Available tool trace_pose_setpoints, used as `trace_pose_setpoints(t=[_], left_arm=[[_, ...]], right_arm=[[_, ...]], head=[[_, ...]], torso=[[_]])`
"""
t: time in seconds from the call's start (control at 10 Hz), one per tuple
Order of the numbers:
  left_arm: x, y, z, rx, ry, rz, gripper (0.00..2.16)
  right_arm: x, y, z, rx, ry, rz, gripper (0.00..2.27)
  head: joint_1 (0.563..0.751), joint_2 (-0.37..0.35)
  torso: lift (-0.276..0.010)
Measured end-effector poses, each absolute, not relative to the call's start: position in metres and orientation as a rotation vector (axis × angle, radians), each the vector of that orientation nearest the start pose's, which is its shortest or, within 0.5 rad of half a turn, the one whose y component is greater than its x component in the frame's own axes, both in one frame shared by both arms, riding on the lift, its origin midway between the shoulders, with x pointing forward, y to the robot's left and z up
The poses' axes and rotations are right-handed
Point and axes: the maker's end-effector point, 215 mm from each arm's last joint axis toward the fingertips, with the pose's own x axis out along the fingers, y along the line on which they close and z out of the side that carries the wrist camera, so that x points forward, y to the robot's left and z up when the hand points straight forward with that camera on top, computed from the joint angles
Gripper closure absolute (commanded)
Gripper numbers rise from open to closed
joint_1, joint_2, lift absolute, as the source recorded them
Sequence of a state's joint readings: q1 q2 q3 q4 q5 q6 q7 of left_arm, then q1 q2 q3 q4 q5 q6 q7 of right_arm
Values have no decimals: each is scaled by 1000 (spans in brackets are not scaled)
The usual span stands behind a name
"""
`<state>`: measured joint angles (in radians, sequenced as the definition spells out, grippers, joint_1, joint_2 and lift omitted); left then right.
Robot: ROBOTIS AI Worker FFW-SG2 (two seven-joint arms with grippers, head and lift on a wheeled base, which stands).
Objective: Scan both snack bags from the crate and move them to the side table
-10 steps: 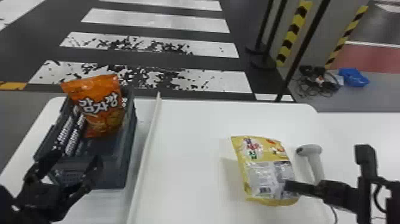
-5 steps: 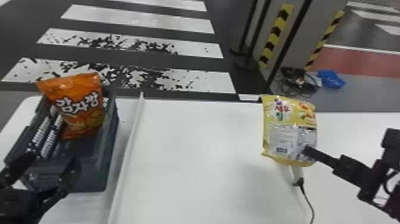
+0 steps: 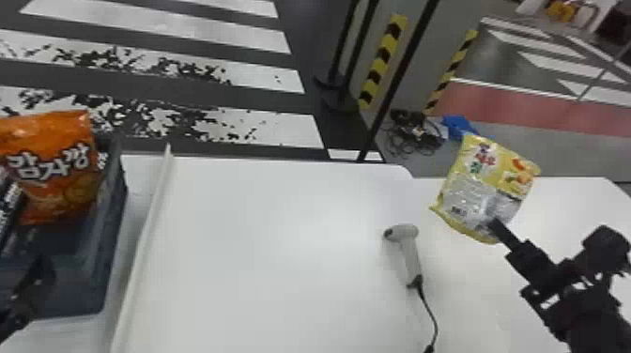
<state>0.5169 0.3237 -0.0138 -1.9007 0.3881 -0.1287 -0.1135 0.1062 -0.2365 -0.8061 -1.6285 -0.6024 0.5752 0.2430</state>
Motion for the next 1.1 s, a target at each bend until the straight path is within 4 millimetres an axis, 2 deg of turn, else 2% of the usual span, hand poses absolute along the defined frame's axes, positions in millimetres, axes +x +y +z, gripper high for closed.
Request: trace_pose_setpoints(t=[0.2, 0.4, 0.6, 0.7, 0.8, 0.9, 1.0, 1.1], left_arm=[[432, 250, -378, -106, 76, -214, 76], [433, 249, -378, -104, 76, -217, 76], [436, 246, -378, -104, 75, -225, 76], [437, 245, -377, -104, 74, -228, 76], [438, 244, -376, -105, 72, -232, 76], [438, 243, -376, -105, 72, -234, 76], [438, 243, -376, -105, 73, -236, 76], [438, 242, -376, -106, 72, -237, 76]], right_arm=[[429, -676, -391, 555, 62, -520, 2213], [412, -715, -423, 582, 48, -650, 2209], [394, -743, -450, 586, 85, -745, 2172], [390, -749, -458, 586, 99, -765, 2084], [389, -750, -464, 586, 116, -766, 1733], [392, -746, -469, 591, 138, -748, 1035], [397, -740, -471, 610, 142, -721, 83], [399, -737, -471, 620, 139, -712, -2]], head=[[695, -350], [695, -350], [695, -350], [695, -350], [695, -350], [695, -350], [695, -350], [695, -350]], torso=[[-99], [-99], [-99], [-99], [-99], [-99], [-99], [-99]])
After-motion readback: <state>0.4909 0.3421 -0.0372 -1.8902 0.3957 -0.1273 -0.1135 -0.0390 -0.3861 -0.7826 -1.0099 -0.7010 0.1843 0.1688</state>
